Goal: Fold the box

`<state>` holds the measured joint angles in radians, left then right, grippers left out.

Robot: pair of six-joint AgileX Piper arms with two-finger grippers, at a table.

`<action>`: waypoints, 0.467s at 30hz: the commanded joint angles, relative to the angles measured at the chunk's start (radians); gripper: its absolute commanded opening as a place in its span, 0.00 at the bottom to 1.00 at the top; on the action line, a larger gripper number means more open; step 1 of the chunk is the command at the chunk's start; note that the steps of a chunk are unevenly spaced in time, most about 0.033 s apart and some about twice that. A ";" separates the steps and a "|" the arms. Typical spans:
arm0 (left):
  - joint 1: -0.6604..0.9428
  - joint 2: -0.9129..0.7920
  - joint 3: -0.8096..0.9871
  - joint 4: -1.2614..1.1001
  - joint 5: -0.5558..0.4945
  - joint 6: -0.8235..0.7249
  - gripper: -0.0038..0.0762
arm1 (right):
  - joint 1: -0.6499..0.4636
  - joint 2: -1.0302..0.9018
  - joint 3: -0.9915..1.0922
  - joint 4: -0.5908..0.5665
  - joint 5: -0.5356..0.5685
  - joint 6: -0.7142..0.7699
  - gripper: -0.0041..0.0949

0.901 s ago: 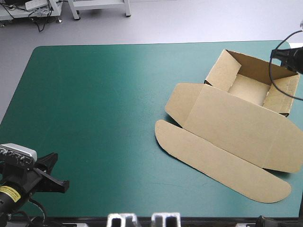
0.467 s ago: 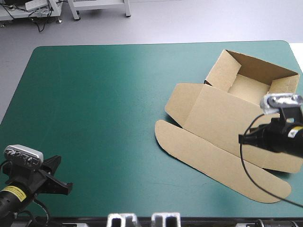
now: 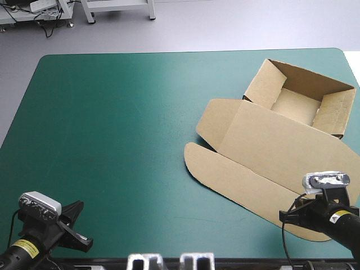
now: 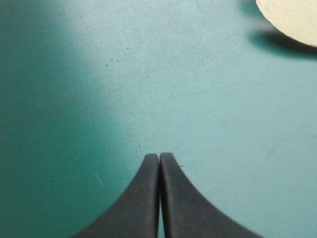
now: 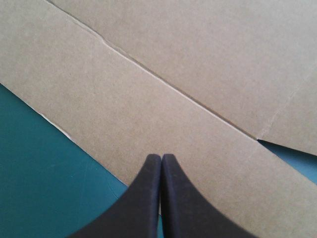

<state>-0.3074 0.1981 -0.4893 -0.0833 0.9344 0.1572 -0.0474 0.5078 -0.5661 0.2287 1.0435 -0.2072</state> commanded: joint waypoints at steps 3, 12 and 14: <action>-0.004 0.008 -0.008 -0.043 -0.100 0.060 0.04 | 0.001 -0.076 0.043 0.005 -0.076 -0.039 0.03; -0.004 0.008 -0.001 -0.071 -0.113 0.072 0.04 | 0.001 -0.136 0.043 0.002 -0.085 -0.037 0.03; -0.004 0.008 -0.001 -0.071 -0.113 0.074 0.04 | 0.001 -0.136 0.043 0.002 -0.085 -0.037 0.03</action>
<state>-0.3074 0.1938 -0.4680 -0.1353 0.8930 0.2318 -0.0474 0.3660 -0.5000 0.2248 1.0080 -0.2335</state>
